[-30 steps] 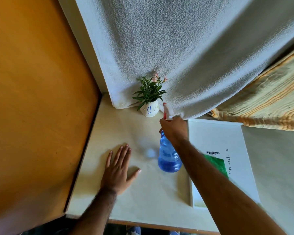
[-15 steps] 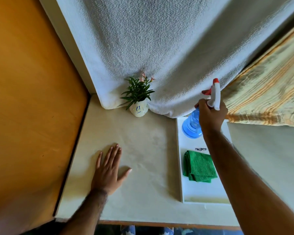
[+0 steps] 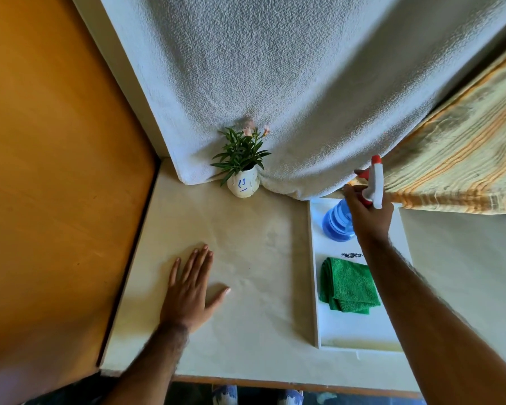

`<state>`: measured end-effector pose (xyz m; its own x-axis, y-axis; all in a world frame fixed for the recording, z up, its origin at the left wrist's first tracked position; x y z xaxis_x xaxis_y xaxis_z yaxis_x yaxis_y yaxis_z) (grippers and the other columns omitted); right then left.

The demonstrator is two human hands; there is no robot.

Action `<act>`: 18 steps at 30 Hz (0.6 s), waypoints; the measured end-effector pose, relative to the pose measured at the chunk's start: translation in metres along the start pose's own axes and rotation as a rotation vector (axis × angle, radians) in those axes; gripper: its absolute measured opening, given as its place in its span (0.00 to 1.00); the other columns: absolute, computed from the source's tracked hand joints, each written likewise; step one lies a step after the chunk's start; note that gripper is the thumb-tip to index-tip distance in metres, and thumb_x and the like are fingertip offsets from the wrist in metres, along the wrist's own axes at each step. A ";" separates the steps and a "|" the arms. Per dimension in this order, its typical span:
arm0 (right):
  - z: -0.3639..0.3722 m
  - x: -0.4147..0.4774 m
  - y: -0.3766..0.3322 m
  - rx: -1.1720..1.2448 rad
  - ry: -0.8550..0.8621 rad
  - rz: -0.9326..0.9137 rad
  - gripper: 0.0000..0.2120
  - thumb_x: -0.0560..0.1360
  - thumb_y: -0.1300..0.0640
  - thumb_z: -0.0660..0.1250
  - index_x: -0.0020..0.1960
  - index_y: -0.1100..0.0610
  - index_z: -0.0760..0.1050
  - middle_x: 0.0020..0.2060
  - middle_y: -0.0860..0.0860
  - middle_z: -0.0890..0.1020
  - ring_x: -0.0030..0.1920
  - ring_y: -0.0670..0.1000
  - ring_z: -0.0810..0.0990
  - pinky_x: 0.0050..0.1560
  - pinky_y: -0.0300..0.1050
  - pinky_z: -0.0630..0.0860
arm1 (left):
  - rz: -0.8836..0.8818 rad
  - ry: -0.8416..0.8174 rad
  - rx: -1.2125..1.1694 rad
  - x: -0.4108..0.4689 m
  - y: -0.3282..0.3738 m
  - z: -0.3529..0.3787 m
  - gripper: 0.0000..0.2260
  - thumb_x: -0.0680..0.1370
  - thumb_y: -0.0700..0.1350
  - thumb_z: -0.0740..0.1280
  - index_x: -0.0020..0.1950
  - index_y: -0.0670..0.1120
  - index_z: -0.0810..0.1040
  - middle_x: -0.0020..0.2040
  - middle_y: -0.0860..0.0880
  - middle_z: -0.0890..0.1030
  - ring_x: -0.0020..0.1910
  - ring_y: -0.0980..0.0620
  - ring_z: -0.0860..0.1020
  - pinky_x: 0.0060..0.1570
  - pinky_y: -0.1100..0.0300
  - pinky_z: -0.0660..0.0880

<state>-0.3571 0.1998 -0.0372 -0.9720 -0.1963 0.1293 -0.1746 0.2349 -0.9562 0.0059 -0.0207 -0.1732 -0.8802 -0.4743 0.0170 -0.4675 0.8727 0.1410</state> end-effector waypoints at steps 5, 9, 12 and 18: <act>-0.025 -0.037 0.017 -0.157 -0.091 -0.001 0.33 0.71 0.43 0.77 0.71 0.52 0.71 0.61 0.50 0.81 0.62 0.50 0.80 0.62 0.50 0.77 | 0.006 -0.020 -0.006 0.002 0.002 -0.001 0.43 0.80 0.73 0.50 0.85 0.44 0.58 0.86 0.44 0.61 0.84 0.44 0.61 0.81 0.39 0.56; -0.054 -0.102 0.034 -0.538 -0.266 -0.277 0.37 0.71 0.33 0.72 0.69 0.57 0.69 0.61 0.51 0.74 0.62 0.53 0.74 0.63 0.48 0.73 | -0.013 -0.046 -0.016 0.001 0.000 -0.001 0.43 0.80 0.73 0.50 0.85 0.45 0.57 0.86 0.45 0.58 0.85 0.45 0.59 0.82 0.38 0.57; -0.049 -0.146 0.058 -0.826 -0.599 -0.460 0.42 0.71 0.37 0.72 0.76 0.60 0.67 0.72 0.57 0.72 0.74 0.58 0.69 0.73 0.56 0.70 | -0.013 -0.066 -0.007 0.000 0.000 0.000 0.43 0.80 0.74 0.47 0.86 0.46 0.54 0.87 0.46 0.57 0.85 0.46 0.57 0.82 0.37 0.57; -0.040 -0.156 0.076 -0.924 -0.714 -0.489 0.41 0.70 0.61 0.78 0.79 0.64 0.64 0.78 0.60 0.66 0.79 0.61 0.62 0.74 0.64 0.67 | -0.011 -0.026 -0.029 0.003 0.002 -0.002 0.42 0.80 0.72 0.53 0.84 0.44 0.60 0.86 0.45 0.61 0.84 0.45 0.61 0.81 0.37 0.60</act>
<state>-0.2252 0.2861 -0.1196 -0.5243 -0.8510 -0.0290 -0.8151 0.5114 -0.2721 0.0027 -0.0203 -0.1707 -0.8772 -0.4800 -0.0105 -0.4747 0.8637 0.1696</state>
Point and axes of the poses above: each hand's wrist, its own x-axis towards the middle knuckle, its own z-axis out of the palm, y = z × x, the point moved 7 cm from there along x, towards the middle knuckle
